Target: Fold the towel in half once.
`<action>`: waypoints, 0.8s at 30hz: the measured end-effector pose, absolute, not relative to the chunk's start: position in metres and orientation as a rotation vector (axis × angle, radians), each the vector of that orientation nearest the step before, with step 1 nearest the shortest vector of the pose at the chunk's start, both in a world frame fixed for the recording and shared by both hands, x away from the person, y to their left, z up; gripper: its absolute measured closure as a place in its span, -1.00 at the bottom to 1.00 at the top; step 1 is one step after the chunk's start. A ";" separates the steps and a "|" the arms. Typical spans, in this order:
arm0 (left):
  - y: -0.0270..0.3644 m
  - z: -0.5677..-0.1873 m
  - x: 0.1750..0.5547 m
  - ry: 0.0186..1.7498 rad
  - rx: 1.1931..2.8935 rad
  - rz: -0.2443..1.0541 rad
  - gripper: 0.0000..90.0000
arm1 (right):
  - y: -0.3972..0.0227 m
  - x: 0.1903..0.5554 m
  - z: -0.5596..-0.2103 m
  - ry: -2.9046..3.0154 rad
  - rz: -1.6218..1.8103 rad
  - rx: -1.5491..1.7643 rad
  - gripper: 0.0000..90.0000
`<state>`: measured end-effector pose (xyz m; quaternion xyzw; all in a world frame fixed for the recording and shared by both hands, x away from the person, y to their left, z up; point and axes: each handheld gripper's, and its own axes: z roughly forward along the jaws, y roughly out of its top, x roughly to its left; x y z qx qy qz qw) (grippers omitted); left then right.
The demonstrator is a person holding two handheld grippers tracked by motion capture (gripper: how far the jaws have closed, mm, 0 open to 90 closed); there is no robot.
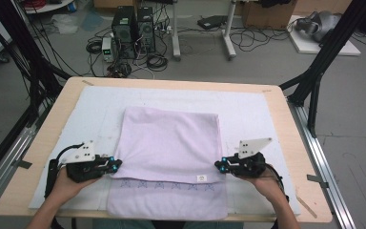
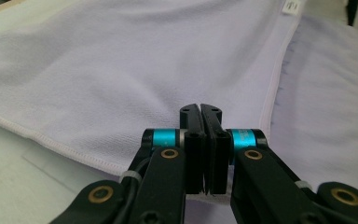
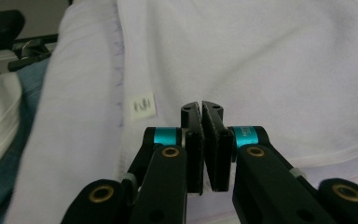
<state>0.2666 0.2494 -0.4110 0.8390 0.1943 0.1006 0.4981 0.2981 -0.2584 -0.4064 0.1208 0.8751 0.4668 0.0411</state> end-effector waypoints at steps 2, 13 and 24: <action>0.254 -0.410 0.248 0.447 2.023 0.219 0.95 | -0.262 0.287 -0.403 2.712 1.449 0.329 0.95; 0.243 -0.404 0.283 0.542 1.992 0.303 0.37 | -0.263 0.315 -0.395 2.620 1.437 0.489 0.41; 0.232 -0.425 0.390 0.905 1.997 0.474 0.17 | -0.254 0.433 -0.407 2.526 1.093 0.885 0.24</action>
